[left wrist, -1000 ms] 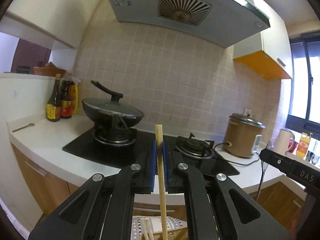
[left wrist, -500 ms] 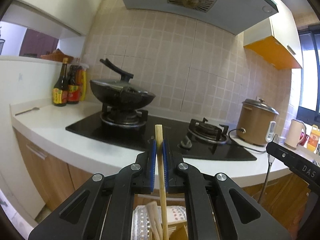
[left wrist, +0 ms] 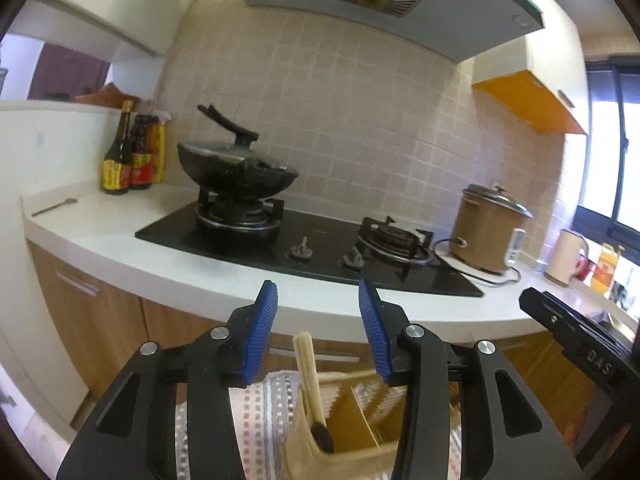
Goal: Organize utensils
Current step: 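Open both grippers to release the spoon and chopstick into the caddy, then close the left gripper on the last chopstick while the right gripper grasps the last clear spoon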
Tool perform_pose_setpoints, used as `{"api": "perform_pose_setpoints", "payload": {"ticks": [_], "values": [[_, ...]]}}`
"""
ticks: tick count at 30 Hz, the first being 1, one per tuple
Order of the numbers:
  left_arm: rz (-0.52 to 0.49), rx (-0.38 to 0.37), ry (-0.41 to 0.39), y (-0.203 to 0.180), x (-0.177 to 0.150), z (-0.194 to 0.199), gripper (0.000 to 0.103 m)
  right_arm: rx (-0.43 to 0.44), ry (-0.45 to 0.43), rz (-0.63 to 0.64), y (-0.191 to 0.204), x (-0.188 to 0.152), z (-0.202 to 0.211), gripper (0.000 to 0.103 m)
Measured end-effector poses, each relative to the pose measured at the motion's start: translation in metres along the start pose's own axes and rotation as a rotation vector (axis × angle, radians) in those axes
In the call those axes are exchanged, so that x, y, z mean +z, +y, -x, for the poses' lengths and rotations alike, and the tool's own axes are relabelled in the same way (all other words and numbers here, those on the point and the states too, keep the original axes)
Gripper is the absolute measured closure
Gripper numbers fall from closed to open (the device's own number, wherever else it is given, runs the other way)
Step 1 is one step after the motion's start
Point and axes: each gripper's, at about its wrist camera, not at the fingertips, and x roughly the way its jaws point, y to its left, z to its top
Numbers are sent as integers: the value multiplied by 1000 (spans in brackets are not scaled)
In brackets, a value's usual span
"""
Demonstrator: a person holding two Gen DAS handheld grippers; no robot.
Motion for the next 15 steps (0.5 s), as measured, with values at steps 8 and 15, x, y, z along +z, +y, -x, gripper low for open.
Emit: {"api": "perform_pose_setpoints", "payload": {"ticks": [8,15], "values": [[-14,-84,194,-6,-21,53,62,-15,81,-6,-5,-16,57,54],[13,-150,617,-7,-95,40,63,-14,409,10,-1,-65,66,55]]}}
